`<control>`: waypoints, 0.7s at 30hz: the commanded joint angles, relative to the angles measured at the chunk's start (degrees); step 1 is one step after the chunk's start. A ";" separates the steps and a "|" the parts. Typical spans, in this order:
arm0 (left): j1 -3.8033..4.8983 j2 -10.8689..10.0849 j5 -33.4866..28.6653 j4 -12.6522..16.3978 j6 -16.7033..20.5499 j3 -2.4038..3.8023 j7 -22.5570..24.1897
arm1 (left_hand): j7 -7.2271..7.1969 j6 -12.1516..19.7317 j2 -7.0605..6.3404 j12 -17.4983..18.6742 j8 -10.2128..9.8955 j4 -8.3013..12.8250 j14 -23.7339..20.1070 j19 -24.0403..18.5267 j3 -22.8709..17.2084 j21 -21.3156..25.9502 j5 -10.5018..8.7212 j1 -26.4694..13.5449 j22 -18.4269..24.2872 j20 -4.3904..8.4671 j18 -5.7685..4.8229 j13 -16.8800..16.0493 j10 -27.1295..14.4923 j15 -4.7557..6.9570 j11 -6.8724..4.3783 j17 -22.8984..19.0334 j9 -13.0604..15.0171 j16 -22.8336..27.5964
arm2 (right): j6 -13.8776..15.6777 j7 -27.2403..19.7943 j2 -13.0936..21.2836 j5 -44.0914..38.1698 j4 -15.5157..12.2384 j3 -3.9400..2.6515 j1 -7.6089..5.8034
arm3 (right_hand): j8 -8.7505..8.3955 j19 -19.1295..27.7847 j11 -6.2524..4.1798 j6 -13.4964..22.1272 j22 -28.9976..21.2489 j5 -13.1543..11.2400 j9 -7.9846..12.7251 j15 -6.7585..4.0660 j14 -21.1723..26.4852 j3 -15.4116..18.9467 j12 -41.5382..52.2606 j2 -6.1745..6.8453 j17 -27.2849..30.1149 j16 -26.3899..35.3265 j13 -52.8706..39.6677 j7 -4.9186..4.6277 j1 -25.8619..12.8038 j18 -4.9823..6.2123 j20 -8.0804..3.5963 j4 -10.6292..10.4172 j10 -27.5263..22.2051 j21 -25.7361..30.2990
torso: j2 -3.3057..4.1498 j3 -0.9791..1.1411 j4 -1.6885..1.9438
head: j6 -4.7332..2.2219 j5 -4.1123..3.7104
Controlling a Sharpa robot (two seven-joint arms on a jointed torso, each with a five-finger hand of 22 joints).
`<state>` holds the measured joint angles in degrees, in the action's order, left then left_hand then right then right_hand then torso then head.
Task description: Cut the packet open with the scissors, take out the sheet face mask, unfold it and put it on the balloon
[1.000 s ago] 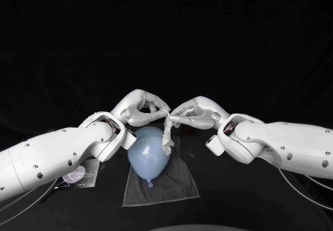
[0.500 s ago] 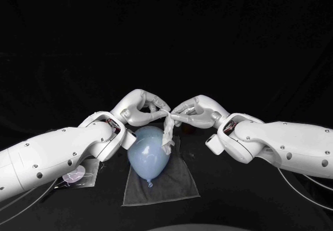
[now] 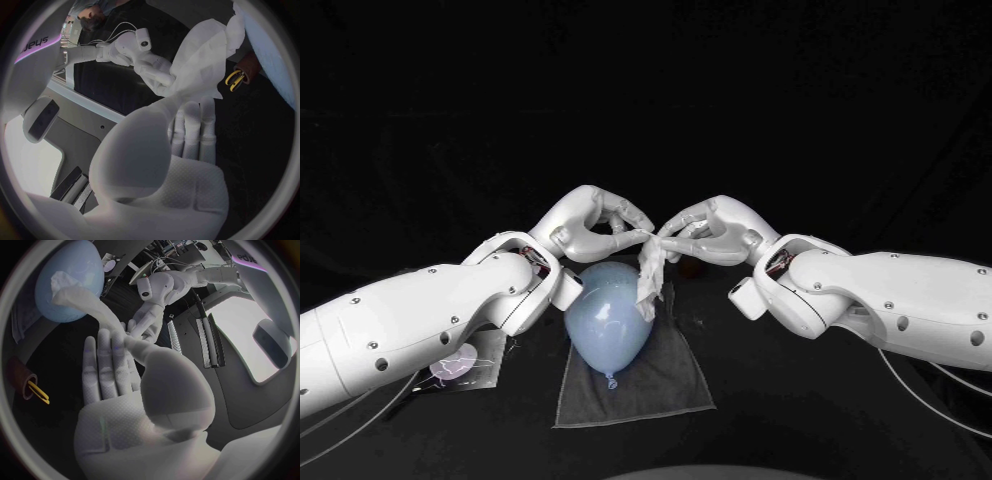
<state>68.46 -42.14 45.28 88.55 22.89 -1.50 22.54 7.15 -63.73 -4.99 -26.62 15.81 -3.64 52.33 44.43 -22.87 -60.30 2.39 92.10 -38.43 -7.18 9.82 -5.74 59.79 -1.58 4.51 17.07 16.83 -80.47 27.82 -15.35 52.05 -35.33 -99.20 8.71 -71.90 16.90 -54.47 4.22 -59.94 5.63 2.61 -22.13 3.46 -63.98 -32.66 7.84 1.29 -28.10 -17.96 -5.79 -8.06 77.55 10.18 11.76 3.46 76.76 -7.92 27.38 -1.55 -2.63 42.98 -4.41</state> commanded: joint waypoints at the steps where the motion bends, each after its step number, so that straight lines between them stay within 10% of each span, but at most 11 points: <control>1: 0.05 -0.11 -0.20 0.11 -0.71 0.07 0.81 | 0.02 -0.30 0.15 0.25 -0.02 0.03 0.10 -0.51 -0.28 -0.23 0.36 -0.53 -0.09 0.04 0.61 -0.10 0.08 0.28 0.06 0.06 0.00 0.25 | 1.34 -0.39 0.17 1.09 -0.05 -0.04 0.04 | 1.64 -0.49 0.04 -0.15 0.13 0.16 -3.01 0.10 -0.60 -0.88 0.02 -0.01 -0.14 0.38 -0.10 0.24 -0.76 0.40 0.04 0.46 0.62 -0.31 | 0.02 0.02 -0.03 | 0.02 -0.05; 21: 0.05 -0.56 0.23 0.48 -1.77 0.06 1.03 | -0.14 -0.30 0.30 0.25 -0.09 0.74 -0.26 -0.88 -1.48 -0.33 0.35 -1.29 -0.21 -0.04 0.57 -0.25 -0.22 0.15 0.20 0.07 -0.13 0.45 | 1.29 -1.55 0.85 6.31 0.54 -0.29 0.05 | 2.13 -0.44 -0.06 0.01 0.32 0.16 -3.46 0.03 -1.01 -1.48 -0.10 -0.11 -0.30 0.65 -0.24 0.37 -1.98 0.37 -0.05 0.85 0.92 -0.57 | 0.02 0.01 -0.03 | -0.10 -0.03</control>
<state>68.46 -42.62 45.31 88.97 21.97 -1.50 22.72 7.05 -63.62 -4.61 -26.58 15.58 -3.00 52.34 44.01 -23.98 -60.29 2.39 91.28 -38.57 -7.16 9.71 -5.93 59.78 -1.58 4.51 17.04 16.67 -80.24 28.83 -16.24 52.73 -30.58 -98.92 8.49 -71.86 18.05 -54.55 4.12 -59.87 5.88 2.62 -22.13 3.47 -64.80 -33.85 7.83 1.37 -28.35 -17.65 -5.96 -8.07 75.81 10.11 11.68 4.34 77.51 -8.30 27.38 -1.55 -2.63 42.91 -4.46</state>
